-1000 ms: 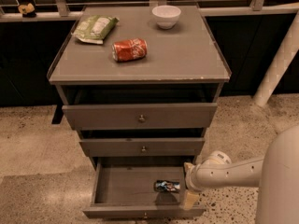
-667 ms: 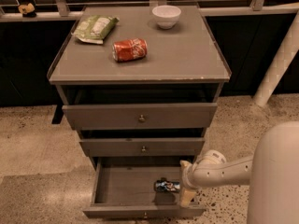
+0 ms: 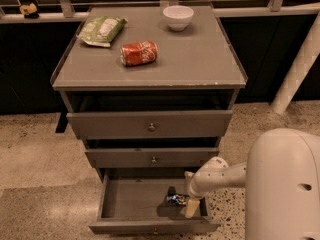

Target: Pick redbull can from bottom drawer and place on counter

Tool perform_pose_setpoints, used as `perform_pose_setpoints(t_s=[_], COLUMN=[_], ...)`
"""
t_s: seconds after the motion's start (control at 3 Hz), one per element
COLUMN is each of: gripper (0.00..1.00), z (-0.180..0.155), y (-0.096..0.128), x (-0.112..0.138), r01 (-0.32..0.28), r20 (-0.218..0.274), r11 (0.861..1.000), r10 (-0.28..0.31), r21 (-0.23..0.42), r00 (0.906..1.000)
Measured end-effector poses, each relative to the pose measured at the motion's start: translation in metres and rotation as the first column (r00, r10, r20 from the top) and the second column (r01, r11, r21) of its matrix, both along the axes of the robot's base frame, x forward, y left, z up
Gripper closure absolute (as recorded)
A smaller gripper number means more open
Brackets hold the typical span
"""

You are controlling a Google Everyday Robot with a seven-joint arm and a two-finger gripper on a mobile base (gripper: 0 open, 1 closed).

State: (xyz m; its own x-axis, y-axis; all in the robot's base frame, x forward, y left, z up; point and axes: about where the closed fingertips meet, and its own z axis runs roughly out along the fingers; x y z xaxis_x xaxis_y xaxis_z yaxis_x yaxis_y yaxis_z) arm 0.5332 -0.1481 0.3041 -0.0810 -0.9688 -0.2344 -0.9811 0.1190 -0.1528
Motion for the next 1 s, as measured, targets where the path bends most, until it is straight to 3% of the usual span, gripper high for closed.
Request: perform_pose_setpoints(t_s=[0.33, 1.0], gripper=[0.00, 0.00], z=[-0.023, -0.048], y=[-0.001, 0.005], x=[0.025, 0.030], r01=[0.033, 0.025], r20=[-0.051, -0.082], r11=[0.999, 1.000], r10=[-0.032, -0.025], r21=[0.015, 0.010], r00=[0.9982, 0.9963])
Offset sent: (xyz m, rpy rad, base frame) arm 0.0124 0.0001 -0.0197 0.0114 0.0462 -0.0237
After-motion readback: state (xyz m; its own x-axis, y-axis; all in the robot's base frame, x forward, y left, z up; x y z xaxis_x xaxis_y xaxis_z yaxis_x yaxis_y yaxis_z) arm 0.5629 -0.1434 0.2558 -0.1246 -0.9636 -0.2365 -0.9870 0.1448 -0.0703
